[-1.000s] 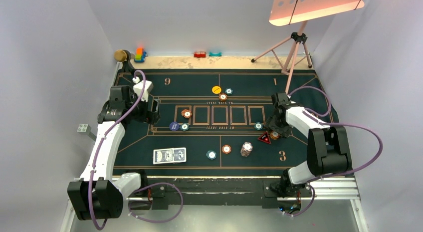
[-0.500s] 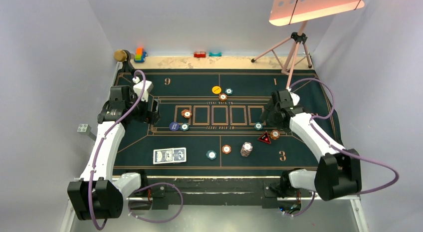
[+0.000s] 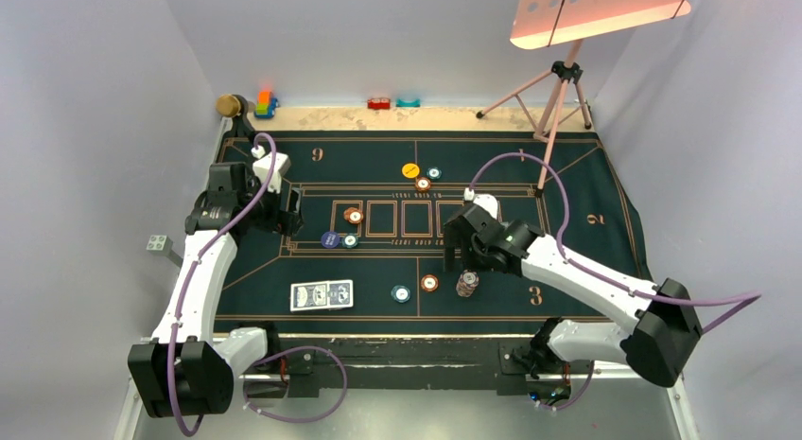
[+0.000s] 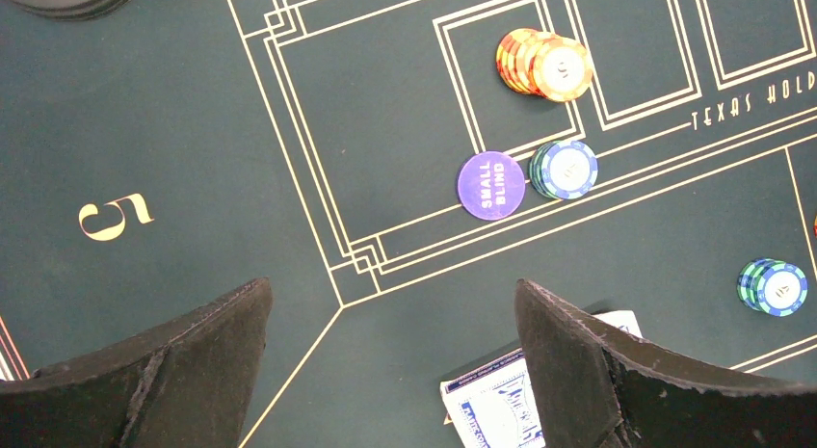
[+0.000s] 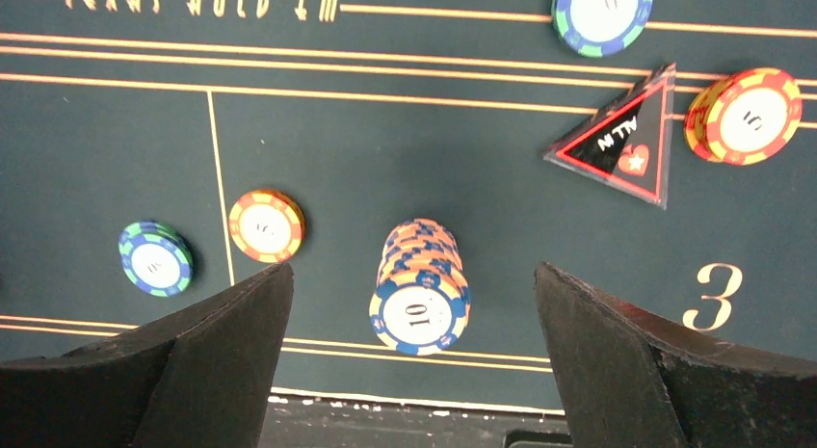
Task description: Distribute texas hold em gaming equipment
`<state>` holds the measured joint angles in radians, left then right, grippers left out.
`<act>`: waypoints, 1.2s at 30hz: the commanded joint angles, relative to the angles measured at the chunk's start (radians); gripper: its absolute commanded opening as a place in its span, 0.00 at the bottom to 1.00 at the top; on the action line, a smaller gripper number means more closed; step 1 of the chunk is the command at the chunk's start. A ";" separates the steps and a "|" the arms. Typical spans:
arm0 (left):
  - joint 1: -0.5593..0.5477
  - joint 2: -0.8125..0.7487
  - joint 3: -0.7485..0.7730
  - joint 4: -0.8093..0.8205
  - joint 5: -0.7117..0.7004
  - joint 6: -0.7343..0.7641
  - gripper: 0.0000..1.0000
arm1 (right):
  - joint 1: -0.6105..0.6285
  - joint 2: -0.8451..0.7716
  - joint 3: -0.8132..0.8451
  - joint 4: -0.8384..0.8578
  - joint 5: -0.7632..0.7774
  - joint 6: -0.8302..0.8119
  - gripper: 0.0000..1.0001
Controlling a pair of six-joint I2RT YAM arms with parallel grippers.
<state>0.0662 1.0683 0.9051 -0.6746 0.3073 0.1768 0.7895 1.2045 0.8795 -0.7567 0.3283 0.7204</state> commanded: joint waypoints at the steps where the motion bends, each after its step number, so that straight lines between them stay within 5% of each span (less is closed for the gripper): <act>1: 0.010 -0.009 0.000 0.021 0.009 0.017 1.00 | 0.036 -0.023 -0.019 -0.059 0.041 0.066 0.98; 11: 0.009 -0.011 0.000 0.020 0.009 0.017 1.00 | 0.060 -0.009 -0.075 -0.045 -0.001 0.131 0.97; 36: 0.009 -0.018 -0.001 0.022 0.005 0.016 1.00 | 0.066 0.047 -0.115 0.018 -0.015 0.119 0.45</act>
<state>0.0662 1.0683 0.9051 -0.6746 0.3069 0.1768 0.8509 1.2591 0.7757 -0.7486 0.2993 0.8261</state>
